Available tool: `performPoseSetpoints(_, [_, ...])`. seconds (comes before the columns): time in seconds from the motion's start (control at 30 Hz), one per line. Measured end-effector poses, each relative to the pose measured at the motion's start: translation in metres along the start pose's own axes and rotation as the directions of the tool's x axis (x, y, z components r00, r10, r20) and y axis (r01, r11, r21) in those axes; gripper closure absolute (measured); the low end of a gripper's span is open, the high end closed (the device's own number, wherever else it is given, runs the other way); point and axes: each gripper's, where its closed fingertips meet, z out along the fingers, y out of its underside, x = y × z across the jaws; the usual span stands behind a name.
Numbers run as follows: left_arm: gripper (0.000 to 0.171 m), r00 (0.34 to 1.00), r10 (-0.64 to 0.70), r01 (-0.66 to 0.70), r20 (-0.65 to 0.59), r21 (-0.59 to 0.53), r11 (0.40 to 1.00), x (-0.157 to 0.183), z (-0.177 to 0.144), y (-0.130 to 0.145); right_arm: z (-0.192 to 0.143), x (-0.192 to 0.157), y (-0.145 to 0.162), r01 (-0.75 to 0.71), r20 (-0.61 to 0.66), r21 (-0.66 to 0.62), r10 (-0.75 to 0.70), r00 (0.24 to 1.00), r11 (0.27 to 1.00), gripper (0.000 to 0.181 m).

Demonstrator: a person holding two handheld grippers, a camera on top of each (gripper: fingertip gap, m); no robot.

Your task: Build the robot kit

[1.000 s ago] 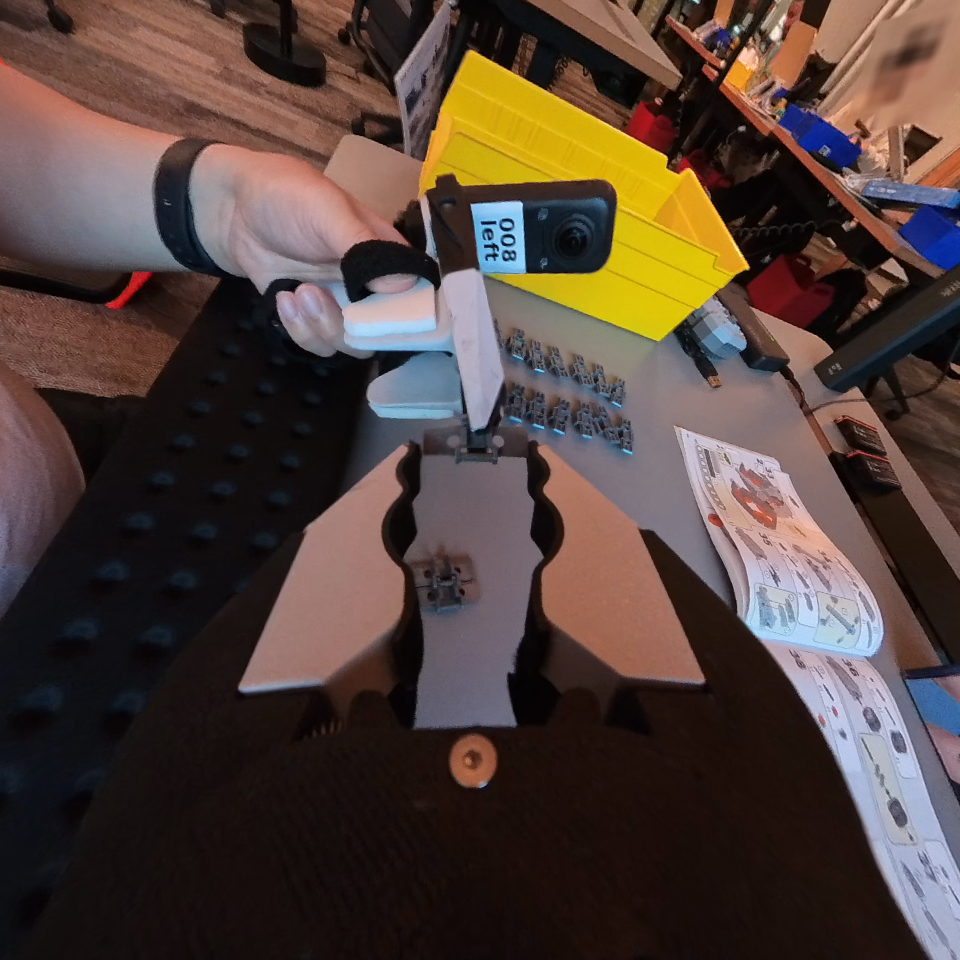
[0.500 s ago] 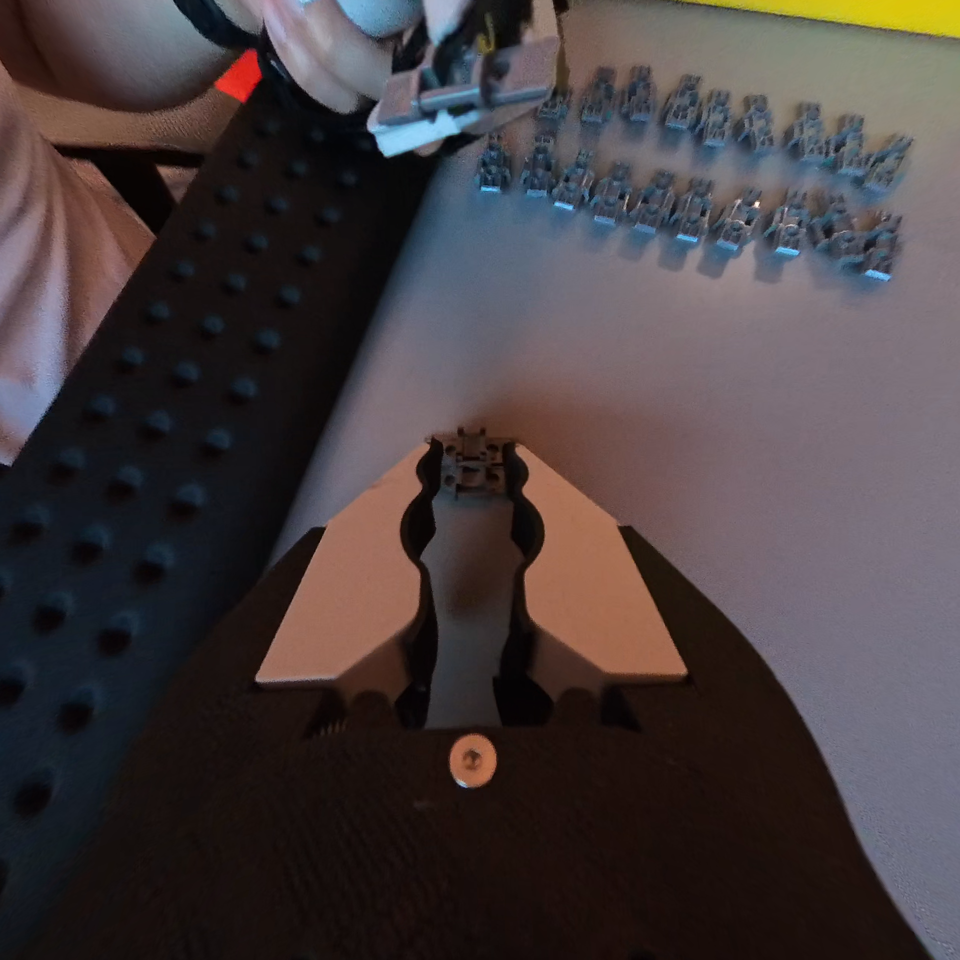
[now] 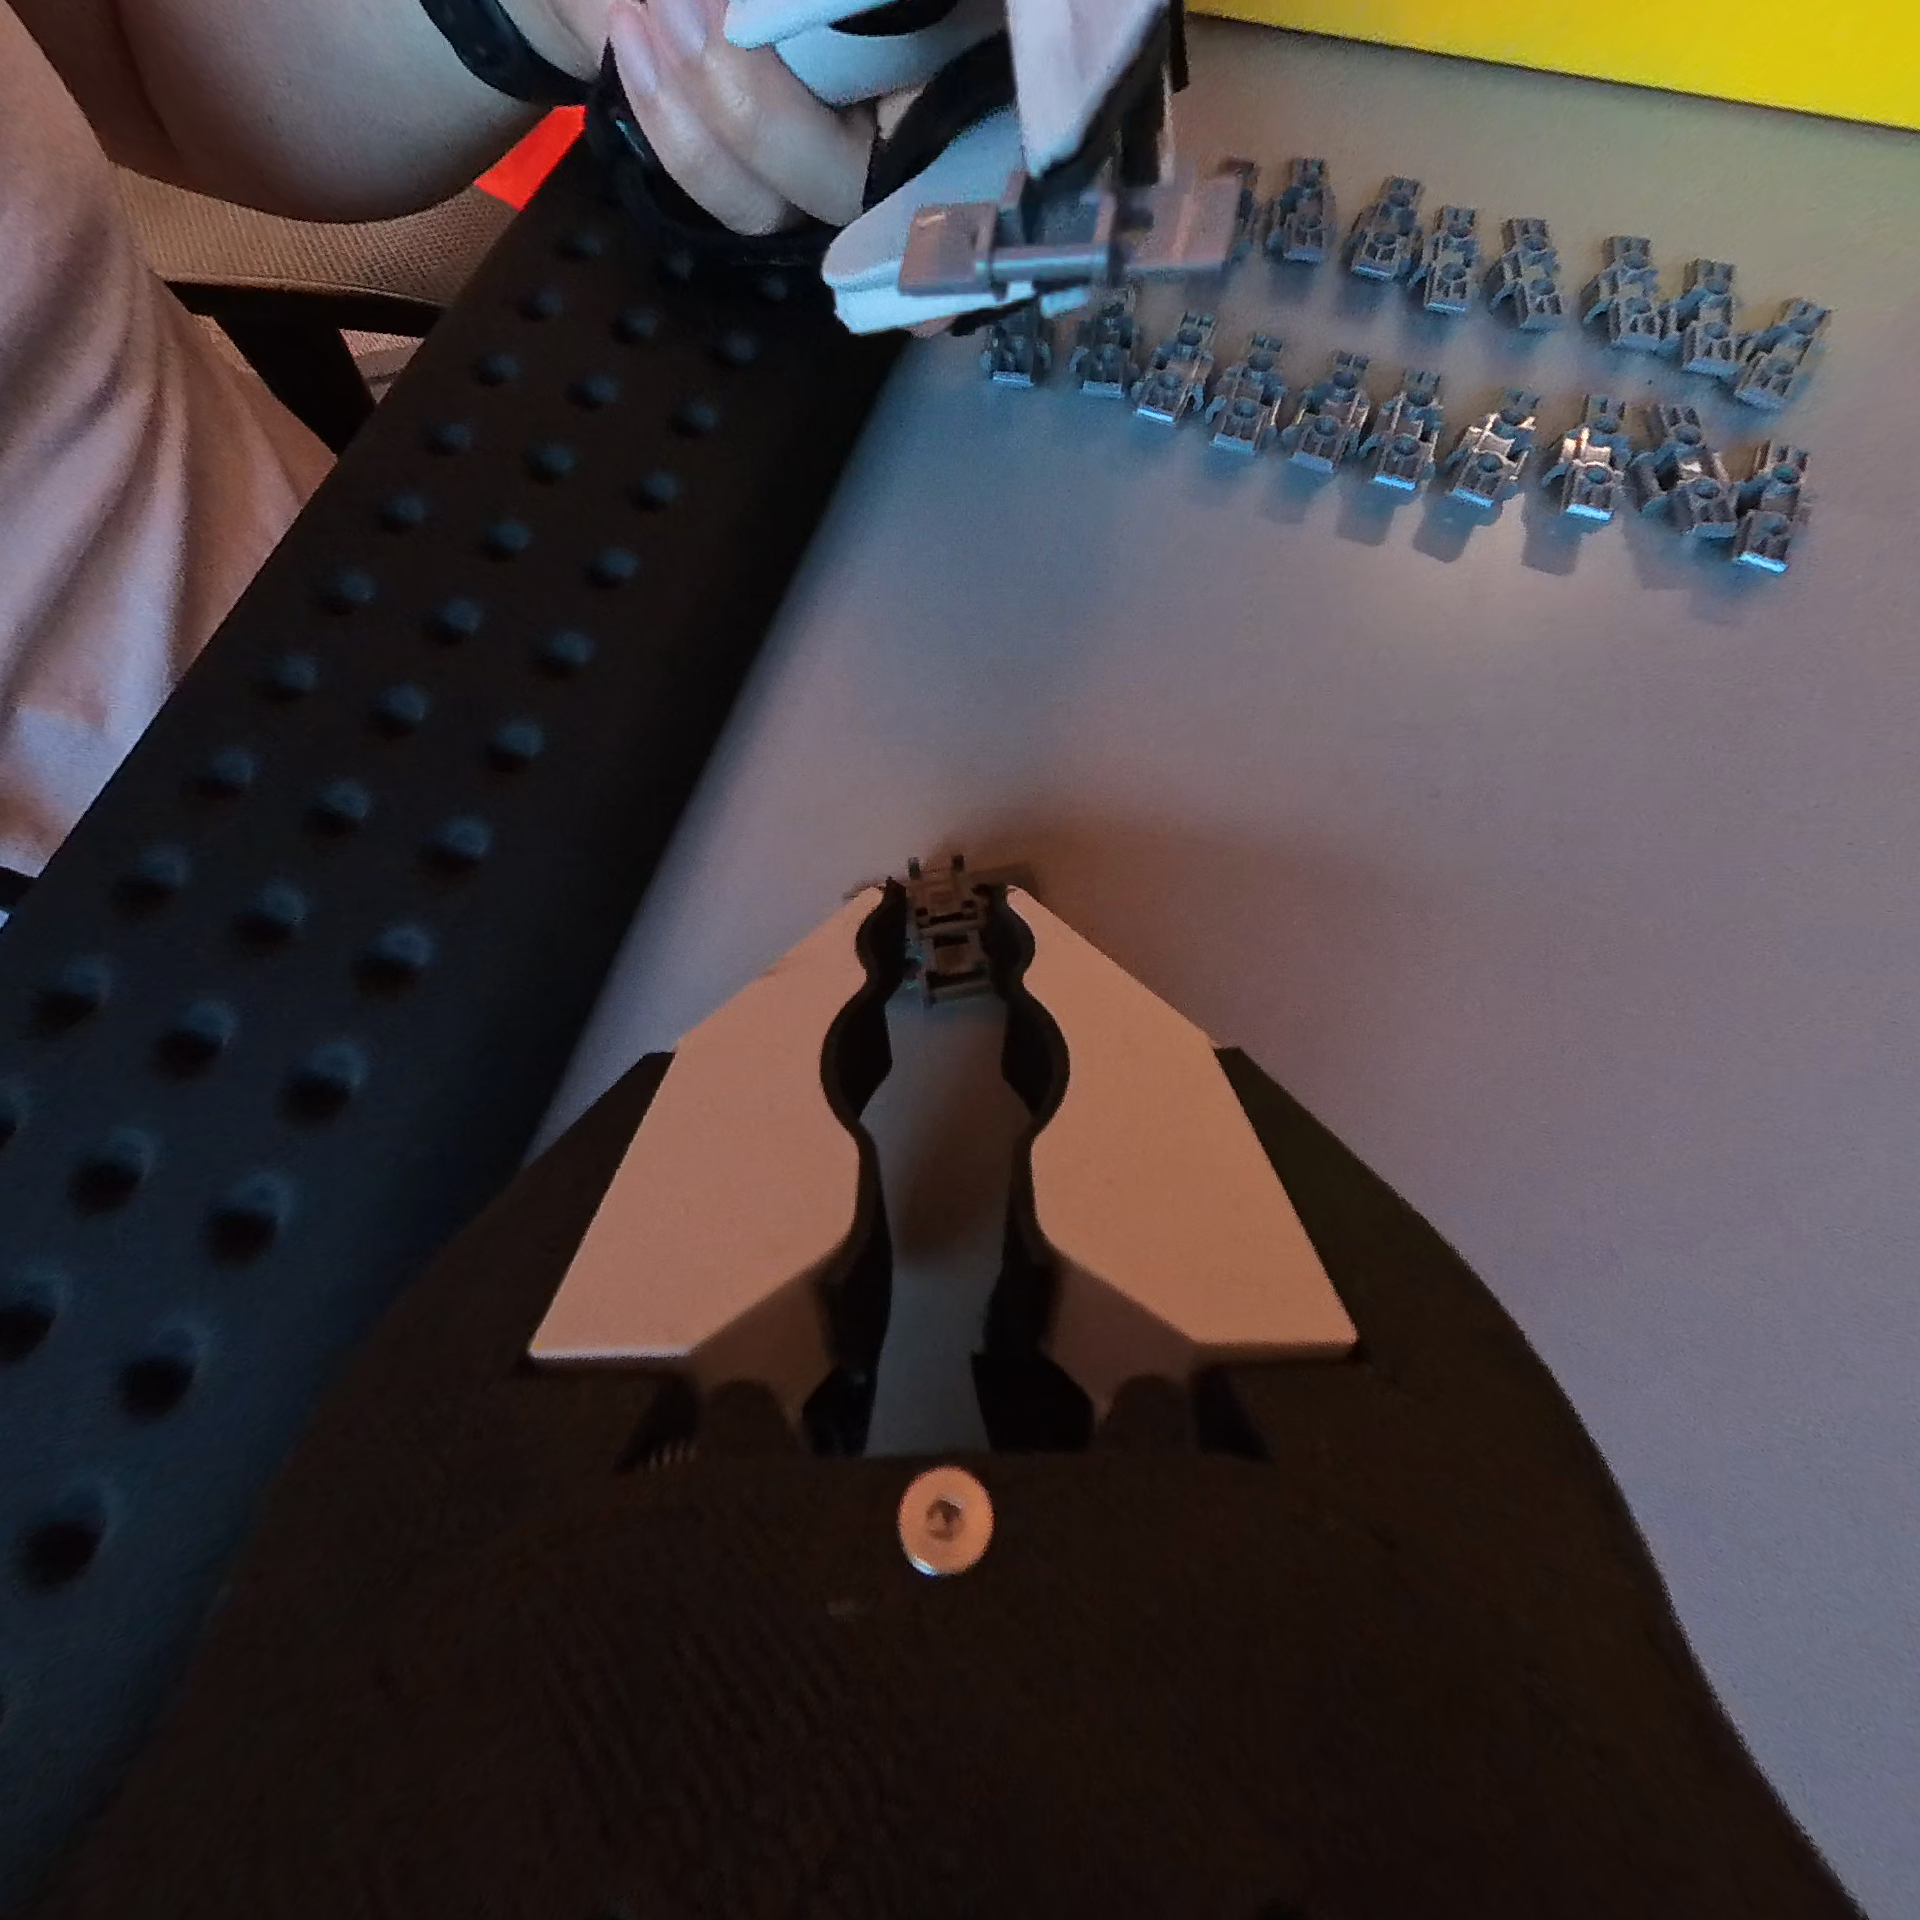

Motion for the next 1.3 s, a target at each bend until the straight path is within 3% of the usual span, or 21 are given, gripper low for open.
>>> performPoseSetpoints(0.03, [0.167,1.000,-0.003,0.003,0.004,-0.003,1.000,-0.001,0.000,0.000,0.000,0.000,0.000,0.006,-0.005,-0.003,-0.006,1.000,1.000,0.168])
performPoseSetpoints(0.17, [0.167,0.999,0.009,-0.009,0.035,-0.002,1.000,-0.004,0.002,0.000,-0.001,0.008,-0.006,0.038,-0.098,-0.020,-0.039,0.994,0.999,0.169])
performPoseSetpoints(0.33, [0.167,0.994,0.055,-0.056,0.090,0.005,0.998,-0.007,0.004,0.000,-0.020,0.014,-0.044,0.072,-0.274,0.087,-0.045,0.961,0.994,0.169])
performPoseSetpoints(0.6, [0.167,0.971,0.138,-0.136,0.193,-0.025,0.990,-0.014,0.013,0.004,-0.028,0.018,-0.057,0.112,-0.444,0.014,-0.094,0.891,0.994,0.170])
performPoseSetpoints(1.0, [0.167,0.962,0.154,-0.150,0.226,-0.036,0.988,-0.017,0.019,0.004,-0.032,0.016,-0.061,0.146,-0.483,-0.002,-0.129,0.866,0.989,0.170])
performPoseSetpoints(1.3, [0.167,0.986,0.088,-0.085,0.140,-0.030,0.996,-0.010,0.020,0.004,-0.037,0.012,-0.068,0.221,-0.492,0.041,-0.173,0.853,0.974,0.170])
